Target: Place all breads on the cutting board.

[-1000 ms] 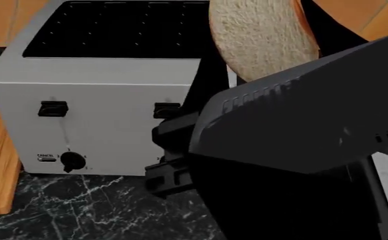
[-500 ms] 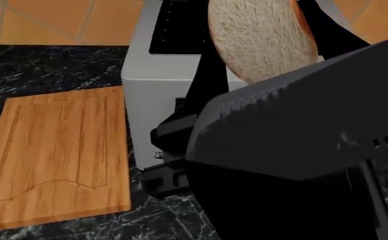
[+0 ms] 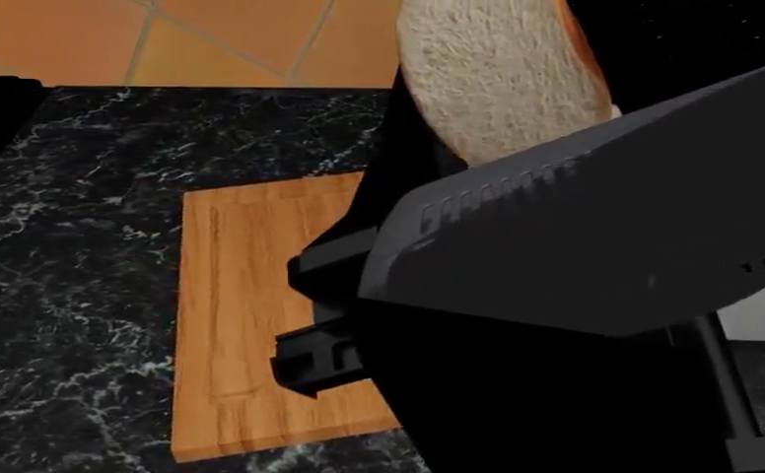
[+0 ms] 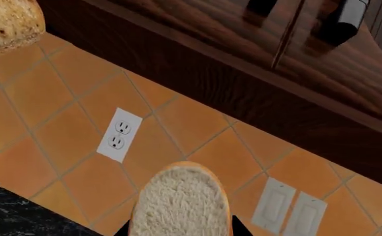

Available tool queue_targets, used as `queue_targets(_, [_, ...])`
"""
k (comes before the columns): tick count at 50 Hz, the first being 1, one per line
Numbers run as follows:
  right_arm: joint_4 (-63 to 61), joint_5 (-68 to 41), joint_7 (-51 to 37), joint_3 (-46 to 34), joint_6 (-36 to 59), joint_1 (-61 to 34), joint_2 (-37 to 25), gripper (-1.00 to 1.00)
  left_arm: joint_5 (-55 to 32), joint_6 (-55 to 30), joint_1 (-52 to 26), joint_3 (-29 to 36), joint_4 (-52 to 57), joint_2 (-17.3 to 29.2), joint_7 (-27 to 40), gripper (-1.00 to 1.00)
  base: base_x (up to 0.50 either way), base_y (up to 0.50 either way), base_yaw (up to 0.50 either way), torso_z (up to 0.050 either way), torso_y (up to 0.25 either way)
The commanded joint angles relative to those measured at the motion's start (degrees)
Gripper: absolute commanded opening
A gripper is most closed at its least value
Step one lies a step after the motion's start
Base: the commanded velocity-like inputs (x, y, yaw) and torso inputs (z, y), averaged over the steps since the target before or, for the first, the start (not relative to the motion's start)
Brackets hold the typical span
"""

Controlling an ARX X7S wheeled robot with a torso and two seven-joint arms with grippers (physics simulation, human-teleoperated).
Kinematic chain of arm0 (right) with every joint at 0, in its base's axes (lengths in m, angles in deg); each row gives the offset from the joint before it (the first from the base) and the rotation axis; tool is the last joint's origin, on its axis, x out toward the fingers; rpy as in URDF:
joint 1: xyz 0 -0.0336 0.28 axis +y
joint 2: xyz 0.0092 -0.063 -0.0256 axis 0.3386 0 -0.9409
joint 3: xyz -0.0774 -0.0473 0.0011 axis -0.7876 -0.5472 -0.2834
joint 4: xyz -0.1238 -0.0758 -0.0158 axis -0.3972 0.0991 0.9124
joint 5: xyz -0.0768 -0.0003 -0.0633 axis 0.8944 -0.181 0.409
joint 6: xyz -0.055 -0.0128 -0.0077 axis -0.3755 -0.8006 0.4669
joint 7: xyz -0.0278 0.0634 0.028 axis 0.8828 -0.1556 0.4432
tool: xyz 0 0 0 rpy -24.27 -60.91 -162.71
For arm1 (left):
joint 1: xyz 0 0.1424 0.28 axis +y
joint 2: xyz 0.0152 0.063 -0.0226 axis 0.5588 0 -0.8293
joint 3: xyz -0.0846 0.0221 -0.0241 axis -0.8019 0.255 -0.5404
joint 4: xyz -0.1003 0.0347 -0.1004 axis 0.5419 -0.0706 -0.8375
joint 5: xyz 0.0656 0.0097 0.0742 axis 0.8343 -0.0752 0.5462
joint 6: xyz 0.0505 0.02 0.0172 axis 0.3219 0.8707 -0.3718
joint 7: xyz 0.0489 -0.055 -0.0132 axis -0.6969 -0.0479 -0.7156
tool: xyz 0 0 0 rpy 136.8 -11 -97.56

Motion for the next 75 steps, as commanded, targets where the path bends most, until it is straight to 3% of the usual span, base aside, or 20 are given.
queue_targets(1, [-0.50,1.12,1.60,1.53,1.09,0.13,0.76,-1.00,0.25,0.90,0.27,-0.91,0.06,-1.07,-0.78,-1.00,0.00,0.47,0.00,0.000,0.000])
queue_targets(9, [0.28,1.73,1.57,2.45,-0.82,2.16,-1.08,-1.00,-0.11,0.71,0.06,-0.68,-0.04,-0.96,-0.43,-1.00,0.00,0.06,0.00,0.000,0.000])
queue_targets(21, [0.64,0.98,0.54,1.92,-0.05,1.09,-1.00,-1.00,0.01,0.86,0.11,-0.68,0.00,-0.95,-0.19,-1.00,0.48,-0.26,0.00,0.000,0.001])
queue_targets(43, [2.42,-2.31,-0.38,-1.09,2.40,-2.54,3.46,-1.00,0.31,1.05,0.15,-0.65,0.10,-0.90,0.02,-1.00,0.41,0.06,0.00,0.000,0.001])
queue_targets(47, [3.01,-8.87,-0.28,-1.38,1.68,-5.71,4.43,-1.00,0.48,0.99,0.09,-0.60,0.14,-0.88,-0.03,-1.00,0.00,0.00,0.00,0.000,0.000])
queue_targets(55, [9.18,-18.36,9.08,1.22,-0.03,-10.08,5.77,-1.00,0.74,1.18,0.21,-0.70,0.22,-0.91,-0.25,-1.00,0.00,0.00,0.00,0.000,0.000])
queue_targets(63, [18.67,-27.34,14.56,-0.54,5.56,-19.11,8.30,-1.00,0.25,1.19,0.16,-0.58,0.09,-0.86,0.13,-1.00,0.00,0.00,0.00,0.000,0.001])
queue_targets(70, [27.04,-28.62,21.75,-1.33,7.88,-19.18,11.63,-1.00,-0.41,1.24,0.12,-0.46,-0.08,-0.81,0.66,-1.00,0.00,0.00,0.00,0.000,0.000])
queue_targets(75, [34.38,-20.72,30.27,-4.64,14.02,-15.51,15.32,-1.00,-0.64,1.21,0.06,-0.39,-0.13,-0.78,0.75,-1.00,0.00,0.00,0.00,0.000,0.000])
